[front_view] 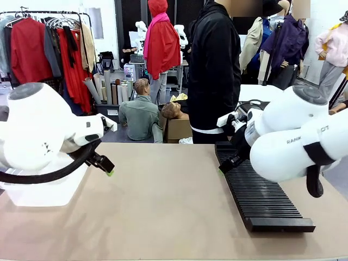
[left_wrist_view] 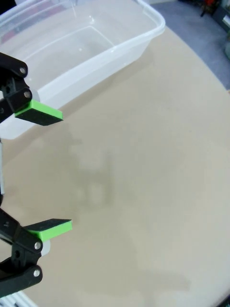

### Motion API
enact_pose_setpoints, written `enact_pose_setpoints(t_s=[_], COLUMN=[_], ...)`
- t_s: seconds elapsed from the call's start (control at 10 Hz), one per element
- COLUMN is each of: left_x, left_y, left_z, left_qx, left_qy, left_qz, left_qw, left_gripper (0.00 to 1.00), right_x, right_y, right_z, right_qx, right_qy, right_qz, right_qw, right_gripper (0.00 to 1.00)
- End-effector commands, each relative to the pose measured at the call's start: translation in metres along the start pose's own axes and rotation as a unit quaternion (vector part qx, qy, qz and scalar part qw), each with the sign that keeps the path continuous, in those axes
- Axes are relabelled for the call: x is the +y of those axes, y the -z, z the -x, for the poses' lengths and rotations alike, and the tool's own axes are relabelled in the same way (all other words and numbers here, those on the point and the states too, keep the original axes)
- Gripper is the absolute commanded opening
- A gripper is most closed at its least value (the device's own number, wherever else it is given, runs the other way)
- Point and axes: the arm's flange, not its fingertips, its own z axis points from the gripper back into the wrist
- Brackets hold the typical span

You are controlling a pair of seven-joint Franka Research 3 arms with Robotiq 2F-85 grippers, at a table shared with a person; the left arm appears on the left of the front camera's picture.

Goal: Sort PCBs into racks and boxes based on the side picked up.
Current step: Pick up the Blank PCB handed by the Human.

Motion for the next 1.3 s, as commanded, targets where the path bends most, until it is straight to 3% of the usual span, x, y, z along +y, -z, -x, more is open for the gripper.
enact_pose_setpoints(t_s=[0.0,0.2,0.4,0.7,1.2], left_x=[0.027,0.046,0.070,0.120,0.193], left_y=[-0.036,-0.055,-0.065,-0.080,-0.099], left_z=[-0.016,-0.034,-0.043,-0.032,0.017], left_qx=[0.002,0.010,0.023,0.014,-0.064], left_qy=[-0.006,-0.012,-0.016,-0.049,-0.136], left_qz=[0.032,0.064,0.133,0.215,0.338], left_qw=[0.999,0.998,0.991,0.975,0.929], left_gripper=[1.00,1.00,1.00,1.00,1.00], right_x=[-0.012,-0.027,-0.051,-0.090,-0.157], right_y=[-0.034,-0.056,-0.083,-0.121,-0.144], right_z=[-0.016,-0.031,-0.043,-0.039,0.007], right_qx=[0.007,0.029,0.040,0.056,-0.027], right_qy=[0.030,0.036,0.052,0.107,0.185], right_qz=[-0.011,-0.021,-0.050,-0.130,-0.297], right_qw=[0.999,0.999,0.997,0.984,0.936], right_gripper=[1.00,1.00,1.00,1.00,1.00])
